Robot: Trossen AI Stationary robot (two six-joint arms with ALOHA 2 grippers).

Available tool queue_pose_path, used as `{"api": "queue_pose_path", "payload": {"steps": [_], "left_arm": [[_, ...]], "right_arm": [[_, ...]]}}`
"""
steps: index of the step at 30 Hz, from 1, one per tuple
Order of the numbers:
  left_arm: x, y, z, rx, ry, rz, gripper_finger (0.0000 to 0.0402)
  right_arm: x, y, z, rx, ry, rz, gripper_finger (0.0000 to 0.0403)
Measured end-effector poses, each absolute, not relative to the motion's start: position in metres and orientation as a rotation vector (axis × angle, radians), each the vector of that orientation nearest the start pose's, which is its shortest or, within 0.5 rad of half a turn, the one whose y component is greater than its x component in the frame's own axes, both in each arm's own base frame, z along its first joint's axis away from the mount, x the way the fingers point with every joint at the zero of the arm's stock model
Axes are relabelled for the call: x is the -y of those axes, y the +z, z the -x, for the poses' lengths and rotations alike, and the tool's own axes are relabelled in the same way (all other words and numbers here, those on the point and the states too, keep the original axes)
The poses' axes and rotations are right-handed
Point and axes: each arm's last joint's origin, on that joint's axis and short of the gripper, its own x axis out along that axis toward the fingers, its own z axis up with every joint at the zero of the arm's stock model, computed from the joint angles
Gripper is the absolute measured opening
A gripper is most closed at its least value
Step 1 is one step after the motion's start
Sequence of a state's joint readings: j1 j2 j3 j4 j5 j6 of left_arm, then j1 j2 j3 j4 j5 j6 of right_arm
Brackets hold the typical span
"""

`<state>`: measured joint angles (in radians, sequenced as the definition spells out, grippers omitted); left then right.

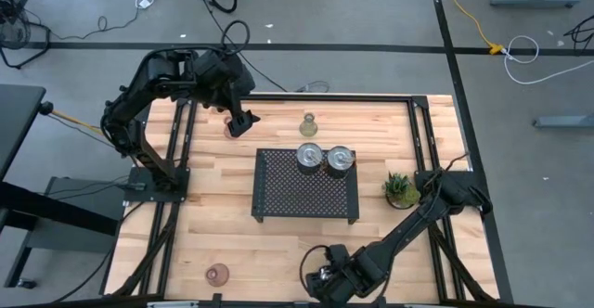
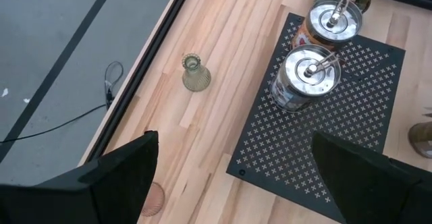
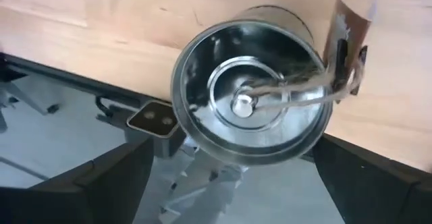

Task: Pick & Place candle stick holders
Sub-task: Put the brown scented candle on the shelf aligned with the other scented candles

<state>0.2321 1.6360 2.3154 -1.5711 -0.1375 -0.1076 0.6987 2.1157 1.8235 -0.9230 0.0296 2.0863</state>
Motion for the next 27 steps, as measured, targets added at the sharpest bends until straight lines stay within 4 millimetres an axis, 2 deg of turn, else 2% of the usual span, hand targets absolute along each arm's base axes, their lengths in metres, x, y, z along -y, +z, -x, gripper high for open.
{"api": "queue_pose_path", "payload": {"steps": [8, 17, 23, 27], "left_arm": [[-0.062, 0.493, -0.243, -0.88, 0.397, 0.113, 0.039], [-0.062, 0.493, -0.243, -0.881, 0.406, 0.105, 0.039], [-0.062, 0.493, -0.243, -0.881, 0.406, 0.105, 0.039], [-0.062, 0.493, -0.243, -0.881, 0.406, 0.106, 0.039]], "right_arm": [[-0.274, 0.211, -0.352, -1.243, -0.775, -1.314, 0.04], [-0.269, 0.208, -0.356, -1.24, -0.809, -1.315, 0.04], [-0.267, 0.208, -0.358, -1.179, -0.782, -1.255, 0.04], [-0.269, 0.21, -0.364, -1.099, -0.69, -1.22, 0.04]]}}
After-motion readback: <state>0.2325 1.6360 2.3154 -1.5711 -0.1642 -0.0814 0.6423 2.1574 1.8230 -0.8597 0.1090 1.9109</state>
